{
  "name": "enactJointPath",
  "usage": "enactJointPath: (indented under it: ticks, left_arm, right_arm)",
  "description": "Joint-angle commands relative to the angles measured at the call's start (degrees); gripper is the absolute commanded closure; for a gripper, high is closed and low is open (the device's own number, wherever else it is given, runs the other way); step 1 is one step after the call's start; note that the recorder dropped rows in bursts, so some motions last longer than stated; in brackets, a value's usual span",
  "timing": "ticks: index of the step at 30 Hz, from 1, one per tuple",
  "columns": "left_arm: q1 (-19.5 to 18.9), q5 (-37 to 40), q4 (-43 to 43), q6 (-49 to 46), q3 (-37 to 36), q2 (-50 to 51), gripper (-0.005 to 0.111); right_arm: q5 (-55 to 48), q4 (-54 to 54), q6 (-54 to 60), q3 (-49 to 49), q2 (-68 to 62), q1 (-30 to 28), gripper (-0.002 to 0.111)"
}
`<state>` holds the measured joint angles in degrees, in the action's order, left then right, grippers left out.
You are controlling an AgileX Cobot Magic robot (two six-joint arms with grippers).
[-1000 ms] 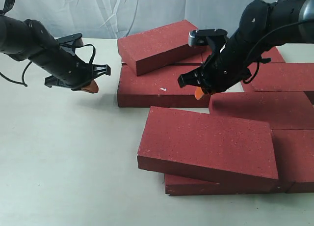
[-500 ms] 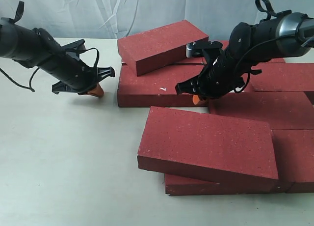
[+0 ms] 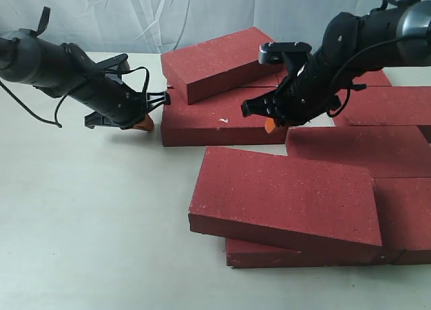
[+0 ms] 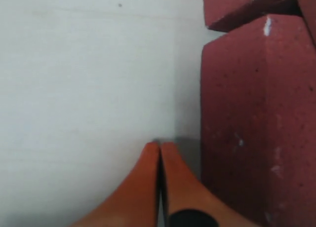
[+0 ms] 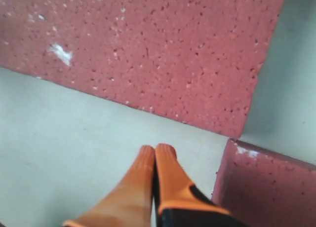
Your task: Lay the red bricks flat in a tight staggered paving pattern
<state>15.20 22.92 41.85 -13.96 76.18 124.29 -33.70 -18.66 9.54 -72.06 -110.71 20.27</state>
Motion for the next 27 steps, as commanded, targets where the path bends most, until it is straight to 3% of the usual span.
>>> enactJointPath:
  ticks: [1,27]
  left_arm:
    - [2.66,-0.62,0.48,-0.14,-0.28,1.31,0.107]
    - [9.45,-7.69,2.83,-0.25,-0.05,1.42,0.107]
  right_arm:
    - [-0.58,0.82,-0.84,-0.34,4.23,-0.24,0.109]
    - [3.92,2.07,-6.74,-0.34,5.82,-0.24,0.109]
